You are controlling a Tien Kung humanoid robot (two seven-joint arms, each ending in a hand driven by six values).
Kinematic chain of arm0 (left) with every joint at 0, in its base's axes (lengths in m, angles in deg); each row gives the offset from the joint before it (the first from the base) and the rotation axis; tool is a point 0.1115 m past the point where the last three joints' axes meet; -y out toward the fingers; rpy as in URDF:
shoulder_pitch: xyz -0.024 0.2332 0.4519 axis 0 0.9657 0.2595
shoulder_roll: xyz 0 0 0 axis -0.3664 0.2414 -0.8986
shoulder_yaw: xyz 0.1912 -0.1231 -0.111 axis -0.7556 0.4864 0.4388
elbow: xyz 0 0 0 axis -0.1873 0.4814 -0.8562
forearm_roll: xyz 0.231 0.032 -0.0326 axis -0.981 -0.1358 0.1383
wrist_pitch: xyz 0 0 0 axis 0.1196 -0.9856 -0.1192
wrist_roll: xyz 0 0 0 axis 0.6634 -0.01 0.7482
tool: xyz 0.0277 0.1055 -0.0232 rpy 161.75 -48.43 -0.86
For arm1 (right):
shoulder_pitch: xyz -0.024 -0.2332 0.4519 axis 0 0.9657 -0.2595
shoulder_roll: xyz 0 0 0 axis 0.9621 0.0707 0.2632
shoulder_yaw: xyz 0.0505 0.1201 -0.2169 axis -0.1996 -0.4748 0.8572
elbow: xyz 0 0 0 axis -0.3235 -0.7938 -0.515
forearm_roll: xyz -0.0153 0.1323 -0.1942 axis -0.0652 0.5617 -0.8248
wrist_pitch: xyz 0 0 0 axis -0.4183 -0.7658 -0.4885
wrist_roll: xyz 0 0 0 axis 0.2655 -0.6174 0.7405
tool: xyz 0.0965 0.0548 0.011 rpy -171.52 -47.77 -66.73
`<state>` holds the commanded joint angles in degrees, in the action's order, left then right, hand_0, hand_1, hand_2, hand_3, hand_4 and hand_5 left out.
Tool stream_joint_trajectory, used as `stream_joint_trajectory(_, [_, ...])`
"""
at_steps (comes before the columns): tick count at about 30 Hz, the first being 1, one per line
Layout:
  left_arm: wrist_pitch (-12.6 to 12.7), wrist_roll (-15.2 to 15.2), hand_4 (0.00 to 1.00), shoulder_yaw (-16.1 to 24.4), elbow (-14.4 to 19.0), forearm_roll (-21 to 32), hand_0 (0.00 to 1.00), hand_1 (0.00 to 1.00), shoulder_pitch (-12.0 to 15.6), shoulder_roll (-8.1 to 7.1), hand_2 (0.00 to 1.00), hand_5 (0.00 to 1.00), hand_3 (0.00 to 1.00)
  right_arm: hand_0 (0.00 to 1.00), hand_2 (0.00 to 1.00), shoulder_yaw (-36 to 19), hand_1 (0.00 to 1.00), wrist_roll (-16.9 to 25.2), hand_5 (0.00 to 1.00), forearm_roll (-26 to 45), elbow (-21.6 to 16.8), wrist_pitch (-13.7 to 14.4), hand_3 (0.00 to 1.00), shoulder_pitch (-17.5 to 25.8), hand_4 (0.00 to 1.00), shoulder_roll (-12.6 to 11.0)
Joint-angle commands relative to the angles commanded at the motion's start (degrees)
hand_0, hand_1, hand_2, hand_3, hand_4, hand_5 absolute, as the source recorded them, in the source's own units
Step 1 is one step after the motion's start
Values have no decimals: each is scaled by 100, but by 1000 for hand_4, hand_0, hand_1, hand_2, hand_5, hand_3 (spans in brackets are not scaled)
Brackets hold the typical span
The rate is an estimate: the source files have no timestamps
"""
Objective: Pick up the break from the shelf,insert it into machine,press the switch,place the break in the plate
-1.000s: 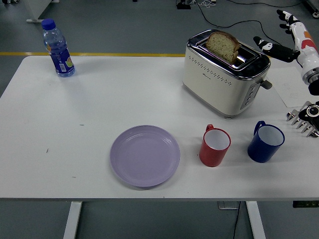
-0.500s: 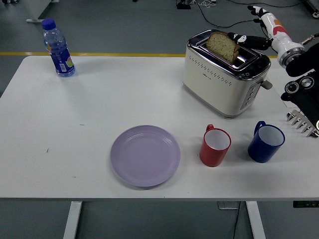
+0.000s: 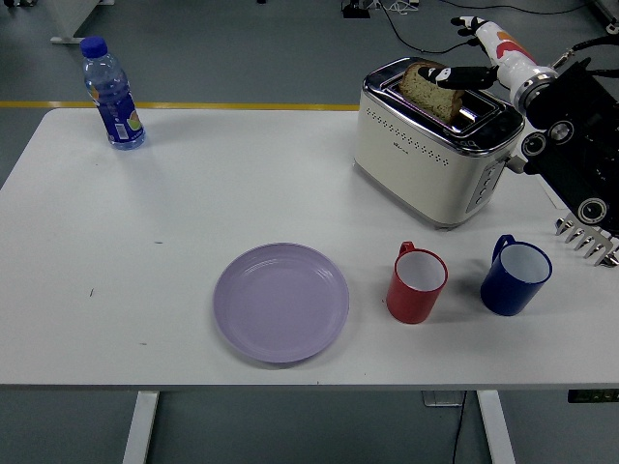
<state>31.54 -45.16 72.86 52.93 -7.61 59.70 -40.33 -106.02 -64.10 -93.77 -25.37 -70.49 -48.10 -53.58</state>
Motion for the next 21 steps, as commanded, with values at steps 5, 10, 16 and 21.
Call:
stream_joint_trajectory(5, [4,2,285,-29,0,35,674,690,-10,-6,675,876,553,878,838,166,822,-33,461,-138,388,-56,903,-179,876,200])
stream_joint_trajectory(10, [5,11,285,-34,0,38,674,690,-34,-15,675,876,553,878,838,282,822,-47,461,-294,716,-50,903,-320,876,345])
stream_joint_trajectory(16, [28,0,286,-88,0,111,674,690,-75,-27,676,877,554,852,796,402,789,-68,441,-390,1082,-12,877,-465,874,459])
stream_joint_trajectory(21, [44,-3,285,-104,0,135,674,690,-111,-35,676,875,553,827,757,449,753,-81,427,-447,1319,18,862,-577,868,571])
